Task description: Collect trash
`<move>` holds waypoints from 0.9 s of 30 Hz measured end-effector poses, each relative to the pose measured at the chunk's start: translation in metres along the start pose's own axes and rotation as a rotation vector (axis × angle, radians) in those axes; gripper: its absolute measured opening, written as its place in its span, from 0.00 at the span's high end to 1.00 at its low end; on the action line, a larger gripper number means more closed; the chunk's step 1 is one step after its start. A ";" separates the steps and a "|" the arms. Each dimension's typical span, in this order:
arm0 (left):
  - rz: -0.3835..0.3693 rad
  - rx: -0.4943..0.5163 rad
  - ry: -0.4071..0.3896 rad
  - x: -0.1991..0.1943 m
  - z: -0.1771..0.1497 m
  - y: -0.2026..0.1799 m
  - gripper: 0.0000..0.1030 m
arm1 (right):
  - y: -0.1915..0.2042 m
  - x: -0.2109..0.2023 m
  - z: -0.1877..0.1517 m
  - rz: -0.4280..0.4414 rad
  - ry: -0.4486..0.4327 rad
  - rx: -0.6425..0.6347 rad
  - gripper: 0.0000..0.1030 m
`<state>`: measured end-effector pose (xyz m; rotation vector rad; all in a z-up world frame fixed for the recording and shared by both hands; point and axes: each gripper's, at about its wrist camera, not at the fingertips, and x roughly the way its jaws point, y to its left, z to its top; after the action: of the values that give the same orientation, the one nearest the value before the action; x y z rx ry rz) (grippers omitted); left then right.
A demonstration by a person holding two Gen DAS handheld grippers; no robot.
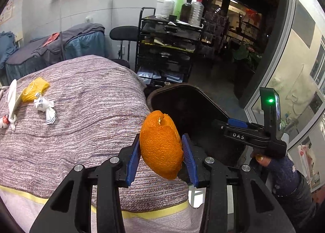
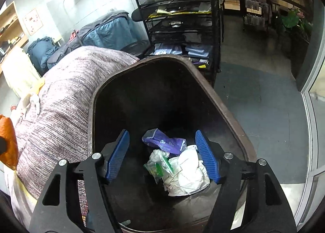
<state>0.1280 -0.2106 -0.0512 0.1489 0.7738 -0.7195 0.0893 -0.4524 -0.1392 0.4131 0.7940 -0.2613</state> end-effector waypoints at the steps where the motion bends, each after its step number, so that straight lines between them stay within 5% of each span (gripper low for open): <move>1: -0.005 0.006 0.003 0.002 0.001 -0.002 0.62 | -0.002 -0.004 0.000 -0.001 -0.010 0.006 0.26; 13: -0.060 0.079 0.024 0.032 0.028 -0.031 0.63 | -0.019 -0.046 0.007 -0.024 -0.124 0.061 0.24; 17: -0.077 0.089 0.042 0.046 0.034 -0.038 0.71 | -0.026 -0.048 0.007 -0.035 -0.123 0.076 0.24; 27: -0.033 0.000 0.023 0.037 0.033 -0.005 0.71 | -0.024 -0.049 0.003 -0.013 -0.129 0.075 0.24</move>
<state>0.1620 -0.2463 -0.0522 0.1448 0.7998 -0.7506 0.0487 -0.4714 -0.1079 0.4574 0.6623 -0.3275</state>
